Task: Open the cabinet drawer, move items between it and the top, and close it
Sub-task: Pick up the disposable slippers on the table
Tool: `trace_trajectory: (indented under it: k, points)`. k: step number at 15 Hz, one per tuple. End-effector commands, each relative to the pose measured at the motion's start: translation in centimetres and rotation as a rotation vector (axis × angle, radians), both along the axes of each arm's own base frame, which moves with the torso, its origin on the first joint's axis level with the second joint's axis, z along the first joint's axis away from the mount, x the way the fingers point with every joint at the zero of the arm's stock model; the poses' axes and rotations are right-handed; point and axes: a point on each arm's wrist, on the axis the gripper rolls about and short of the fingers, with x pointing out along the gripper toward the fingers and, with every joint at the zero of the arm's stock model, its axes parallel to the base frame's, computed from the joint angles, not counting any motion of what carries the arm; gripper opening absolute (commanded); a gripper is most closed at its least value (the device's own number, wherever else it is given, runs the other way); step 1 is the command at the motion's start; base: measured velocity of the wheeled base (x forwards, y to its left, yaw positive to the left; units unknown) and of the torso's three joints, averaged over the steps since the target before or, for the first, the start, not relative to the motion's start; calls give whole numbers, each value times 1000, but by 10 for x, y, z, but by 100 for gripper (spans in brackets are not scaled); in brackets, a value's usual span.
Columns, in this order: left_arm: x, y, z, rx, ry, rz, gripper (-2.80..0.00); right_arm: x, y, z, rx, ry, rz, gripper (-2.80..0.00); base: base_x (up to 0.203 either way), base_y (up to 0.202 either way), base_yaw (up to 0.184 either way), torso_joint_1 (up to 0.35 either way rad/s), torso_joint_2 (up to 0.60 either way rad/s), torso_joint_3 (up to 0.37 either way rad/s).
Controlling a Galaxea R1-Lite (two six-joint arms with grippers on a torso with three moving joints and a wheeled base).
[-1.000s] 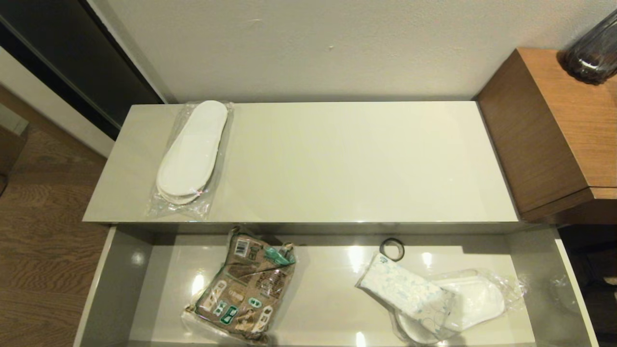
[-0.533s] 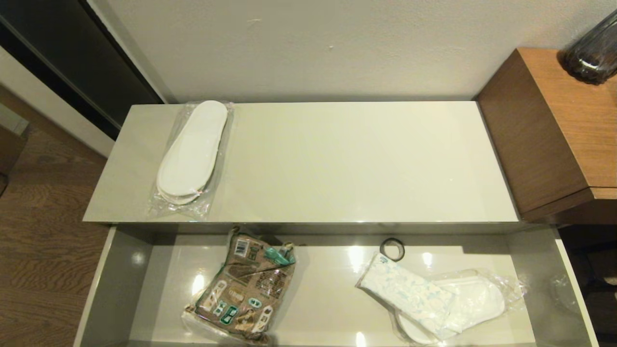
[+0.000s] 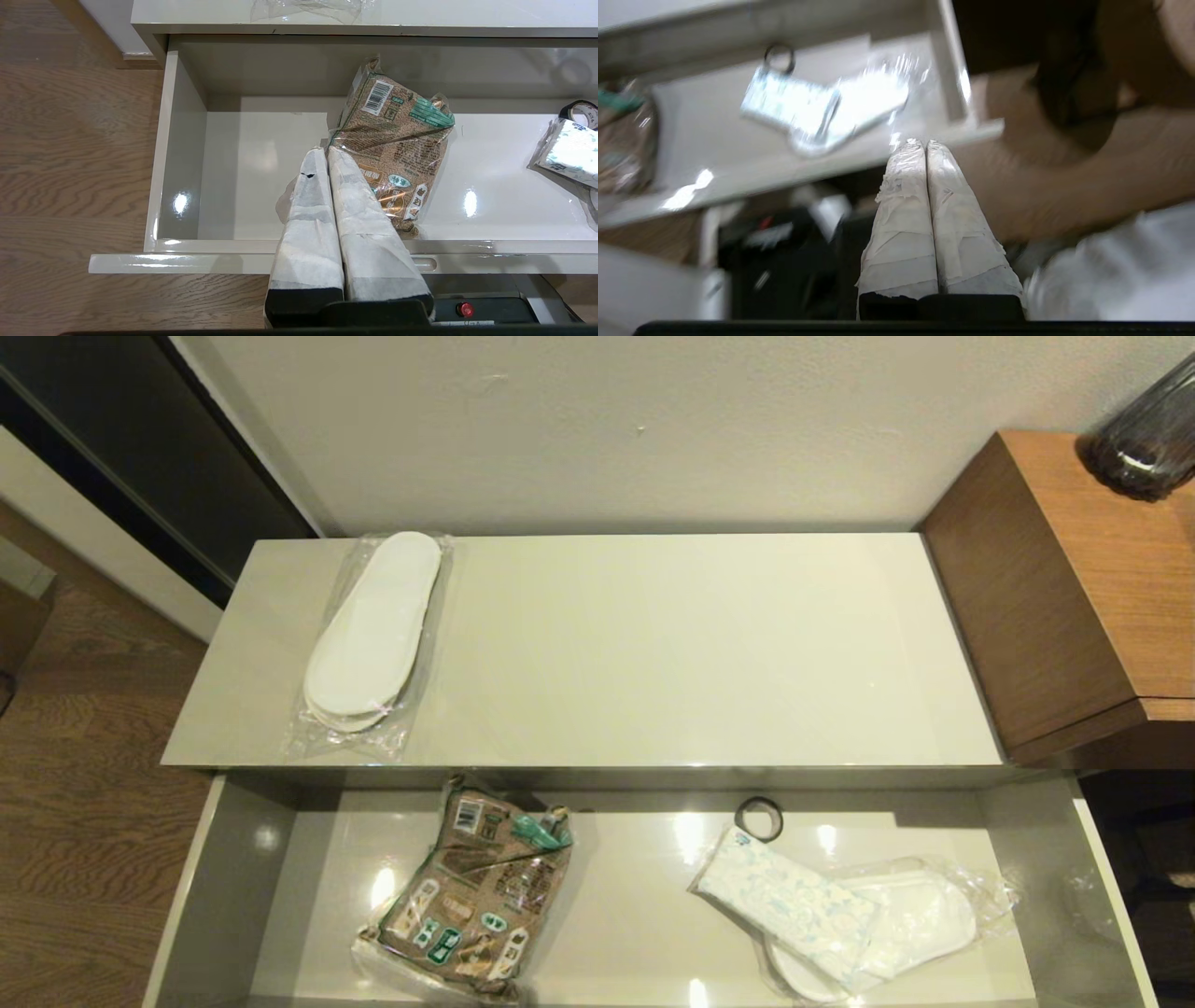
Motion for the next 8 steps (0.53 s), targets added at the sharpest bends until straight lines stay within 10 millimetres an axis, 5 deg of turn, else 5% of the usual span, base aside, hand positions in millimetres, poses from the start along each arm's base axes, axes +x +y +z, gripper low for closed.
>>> trace_trajectory:
  k: [1, 8]
  points:
    - [0, 0, 0, 0, 1, 0, -280, 16, -1, -15, -46, -328, -35, -280, 0, 0, 0, 0, 0, 0]
    - [0, 0, 0, -1, 1, 0, -280, 106, 0, -70, -112, -438, 62, -280, 0, 0, 0, 0, 0, 0]
